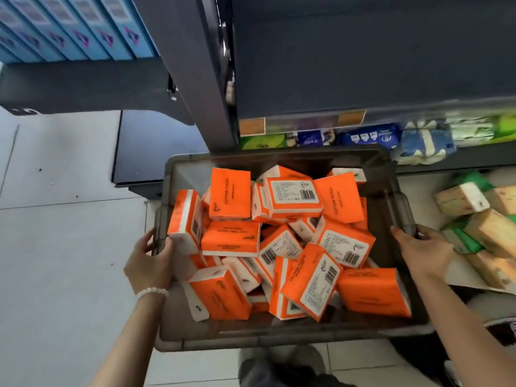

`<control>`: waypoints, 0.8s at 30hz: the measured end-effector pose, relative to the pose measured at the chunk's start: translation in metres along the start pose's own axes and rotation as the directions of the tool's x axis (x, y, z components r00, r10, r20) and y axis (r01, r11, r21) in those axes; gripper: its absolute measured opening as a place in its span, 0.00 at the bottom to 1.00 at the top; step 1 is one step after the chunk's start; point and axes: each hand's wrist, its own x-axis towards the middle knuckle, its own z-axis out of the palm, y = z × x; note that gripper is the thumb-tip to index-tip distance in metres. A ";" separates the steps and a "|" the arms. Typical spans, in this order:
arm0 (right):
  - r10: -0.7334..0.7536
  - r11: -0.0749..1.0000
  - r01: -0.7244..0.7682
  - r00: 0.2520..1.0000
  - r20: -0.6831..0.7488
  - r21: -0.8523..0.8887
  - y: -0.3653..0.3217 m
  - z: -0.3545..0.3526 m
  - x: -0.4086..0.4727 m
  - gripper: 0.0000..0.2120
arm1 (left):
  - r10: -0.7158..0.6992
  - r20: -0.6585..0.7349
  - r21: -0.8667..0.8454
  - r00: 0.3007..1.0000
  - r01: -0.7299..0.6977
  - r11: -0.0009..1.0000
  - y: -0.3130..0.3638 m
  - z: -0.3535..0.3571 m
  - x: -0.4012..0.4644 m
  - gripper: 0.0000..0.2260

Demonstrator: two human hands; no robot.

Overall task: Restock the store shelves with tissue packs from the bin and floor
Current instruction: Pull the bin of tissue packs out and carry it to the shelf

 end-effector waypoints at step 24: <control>-0.476 0.827 0.526 0.844 0.247 -0.199 -0.045 -0.023 -0.044 0.20 | 0.071 0.230 0.440 0.971 -0.169 0.882 0.045 -0.004 -0.043 0.22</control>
